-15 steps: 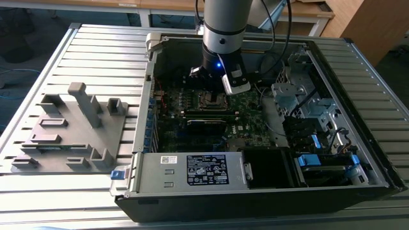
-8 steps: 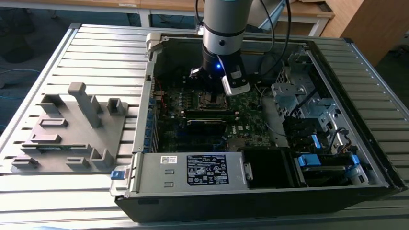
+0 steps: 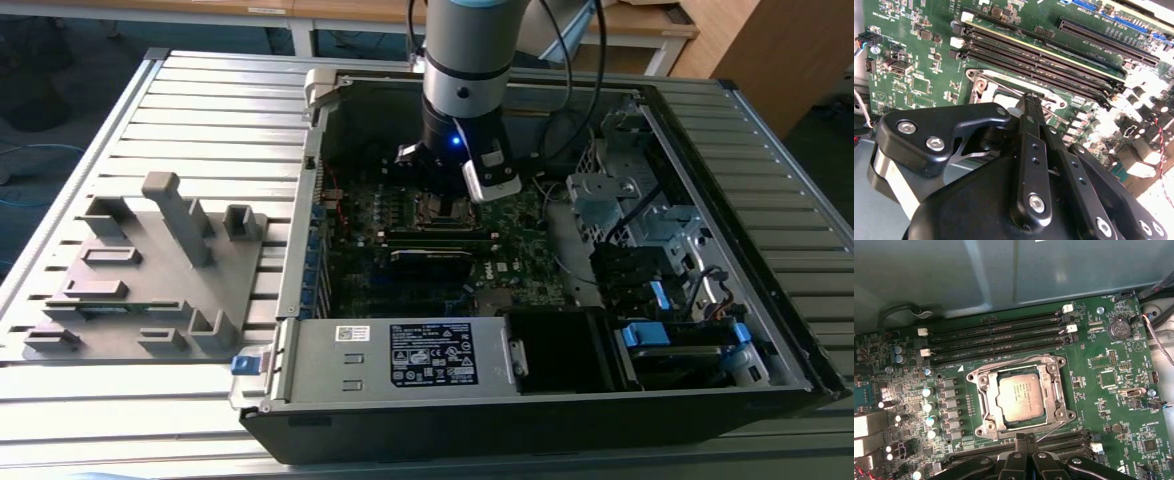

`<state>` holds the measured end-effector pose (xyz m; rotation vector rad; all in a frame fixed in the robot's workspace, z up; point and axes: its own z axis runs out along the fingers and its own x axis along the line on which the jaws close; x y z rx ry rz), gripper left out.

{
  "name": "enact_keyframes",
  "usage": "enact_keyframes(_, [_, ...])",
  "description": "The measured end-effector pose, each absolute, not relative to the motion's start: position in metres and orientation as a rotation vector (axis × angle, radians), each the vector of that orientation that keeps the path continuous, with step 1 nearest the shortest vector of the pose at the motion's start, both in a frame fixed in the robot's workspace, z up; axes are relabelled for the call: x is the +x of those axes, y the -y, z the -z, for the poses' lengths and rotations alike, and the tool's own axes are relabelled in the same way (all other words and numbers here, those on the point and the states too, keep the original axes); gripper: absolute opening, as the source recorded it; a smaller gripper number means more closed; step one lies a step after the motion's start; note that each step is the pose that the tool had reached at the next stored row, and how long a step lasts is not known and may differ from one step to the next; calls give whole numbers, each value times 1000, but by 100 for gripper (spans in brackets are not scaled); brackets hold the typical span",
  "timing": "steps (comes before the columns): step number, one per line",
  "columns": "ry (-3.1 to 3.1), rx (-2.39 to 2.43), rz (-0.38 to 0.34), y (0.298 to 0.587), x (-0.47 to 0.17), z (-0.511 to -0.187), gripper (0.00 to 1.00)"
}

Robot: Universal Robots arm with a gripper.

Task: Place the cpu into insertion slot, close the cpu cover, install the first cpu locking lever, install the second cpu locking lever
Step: 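Install the second cpu locking lever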

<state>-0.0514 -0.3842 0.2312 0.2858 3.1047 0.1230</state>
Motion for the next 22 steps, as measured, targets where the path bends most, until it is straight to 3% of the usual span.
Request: enact_keyframes(22, [-3105, 286, -123, 384, -52, -227, 11])
